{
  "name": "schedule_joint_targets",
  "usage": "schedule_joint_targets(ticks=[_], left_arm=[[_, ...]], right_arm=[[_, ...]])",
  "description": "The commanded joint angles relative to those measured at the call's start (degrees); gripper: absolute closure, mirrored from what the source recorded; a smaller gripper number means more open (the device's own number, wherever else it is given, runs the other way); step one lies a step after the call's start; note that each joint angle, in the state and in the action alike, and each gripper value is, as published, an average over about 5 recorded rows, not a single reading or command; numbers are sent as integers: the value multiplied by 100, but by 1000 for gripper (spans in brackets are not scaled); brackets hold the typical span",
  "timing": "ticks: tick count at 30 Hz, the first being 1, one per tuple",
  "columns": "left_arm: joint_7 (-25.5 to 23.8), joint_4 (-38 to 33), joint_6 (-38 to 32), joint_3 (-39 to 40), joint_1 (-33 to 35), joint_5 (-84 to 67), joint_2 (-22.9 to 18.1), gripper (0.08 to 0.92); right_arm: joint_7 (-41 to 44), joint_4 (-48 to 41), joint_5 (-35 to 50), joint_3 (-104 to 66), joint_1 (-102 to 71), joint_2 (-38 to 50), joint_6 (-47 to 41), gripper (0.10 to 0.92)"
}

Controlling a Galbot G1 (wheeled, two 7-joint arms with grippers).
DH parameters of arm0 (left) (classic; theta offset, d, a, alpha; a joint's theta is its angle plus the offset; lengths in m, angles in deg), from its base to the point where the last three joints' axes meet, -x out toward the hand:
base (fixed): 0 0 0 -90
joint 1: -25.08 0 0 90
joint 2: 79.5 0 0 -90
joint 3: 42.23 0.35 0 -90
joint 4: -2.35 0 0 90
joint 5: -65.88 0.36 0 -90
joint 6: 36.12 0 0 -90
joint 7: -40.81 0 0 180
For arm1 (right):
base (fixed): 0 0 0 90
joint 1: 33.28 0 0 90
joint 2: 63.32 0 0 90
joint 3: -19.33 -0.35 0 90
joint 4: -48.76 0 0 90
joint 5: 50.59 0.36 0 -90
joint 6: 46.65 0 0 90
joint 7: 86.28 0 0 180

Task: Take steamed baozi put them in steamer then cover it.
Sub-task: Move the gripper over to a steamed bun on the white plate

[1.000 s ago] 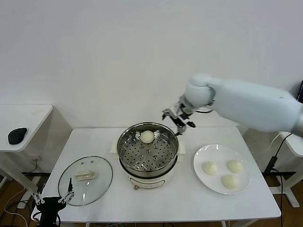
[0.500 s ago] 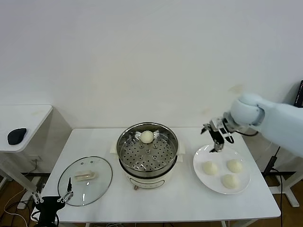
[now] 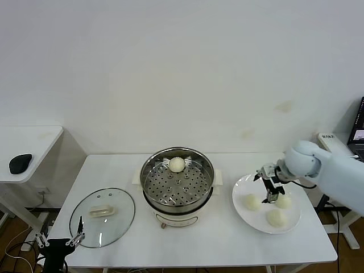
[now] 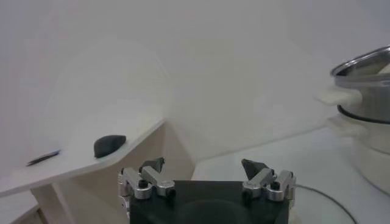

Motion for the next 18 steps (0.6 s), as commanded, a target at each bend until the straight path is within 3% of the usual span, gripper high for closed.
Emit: schedule_joint_targets(ticks=[1, 18], left_arm=[[3, 1, 37, -11, 34, -5, -10, 177], [0, 6, 108, -2, 34, -17, -52, 177]], right_arm=[[-111, -484, -329, -473, -828, -276, -36, 203], [-319, -1022, -540, -754, -1111, -860, -36, 223]])
